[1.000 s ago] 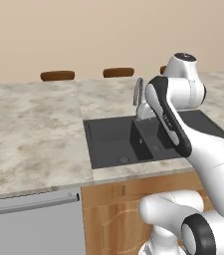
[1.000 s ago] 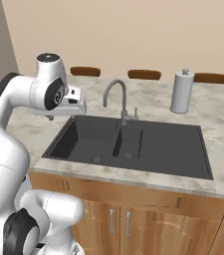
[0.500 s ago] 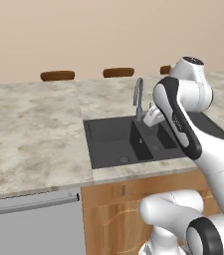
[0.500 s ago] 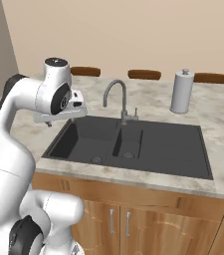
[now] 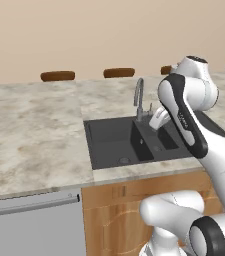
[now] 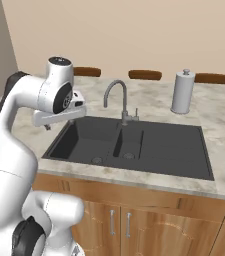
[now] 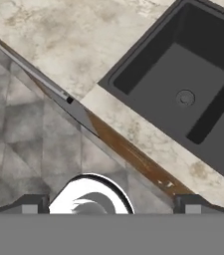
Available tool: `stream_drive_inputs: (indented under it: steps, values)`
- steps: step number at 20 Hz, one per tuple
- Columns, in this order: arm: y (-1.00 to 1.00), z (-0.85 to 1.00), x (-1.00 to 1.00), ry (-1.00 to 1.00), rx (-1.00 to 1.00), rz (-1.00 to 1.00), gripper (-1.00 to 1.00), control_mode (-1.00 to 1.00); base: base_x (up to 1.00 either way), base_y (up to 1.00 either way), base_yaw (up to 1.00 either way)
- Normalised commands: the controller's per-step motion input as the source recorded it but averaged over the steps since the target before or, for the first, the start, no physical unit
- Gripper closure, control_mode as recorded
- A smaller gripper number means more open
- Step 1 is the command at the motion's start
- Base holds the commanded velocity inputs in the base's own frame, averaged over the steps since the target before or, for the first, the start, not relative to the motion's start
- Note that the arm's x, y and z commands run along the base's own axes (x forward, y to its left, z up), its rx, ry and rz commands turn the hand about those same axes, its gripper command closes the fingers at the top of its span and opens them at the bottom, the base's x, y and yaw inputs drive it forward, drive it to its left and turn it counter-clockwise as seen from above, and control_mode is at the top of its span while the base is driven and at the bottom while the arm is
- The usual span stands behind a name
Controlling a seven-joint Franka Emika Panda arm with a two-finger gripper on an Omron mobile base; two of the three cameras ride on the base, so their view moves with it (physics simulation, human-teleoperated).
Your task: Open the dishwasher door and pull out the top rack.
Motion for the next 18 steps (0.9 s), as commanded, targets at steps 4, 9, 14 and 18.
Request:
stream_drive_inputs:
  steps: [4, 9, 14, 18]
  values:
    - [0.08, 0.0, -0.02, 0.08, 0.0, 0.16, -1.0, -1.0, 0.0, 0.0, 0.0]
    - [0.11, -0.01, 0.0, 0.01, 0.0, 0.23, -1.0, -1.0, 0.0, 0.0, 0.0]
    - [0.02, 0.0, 0.0, 0.0, 0.0, 0.05, -1.0, 1.0, -0.22, 0.01, 0.19]
    - [0.0, 0.0, 0.0, 0.0, 0.0, 0.0, -1.0, 1.0, -0.4, 0.03, 0.25]
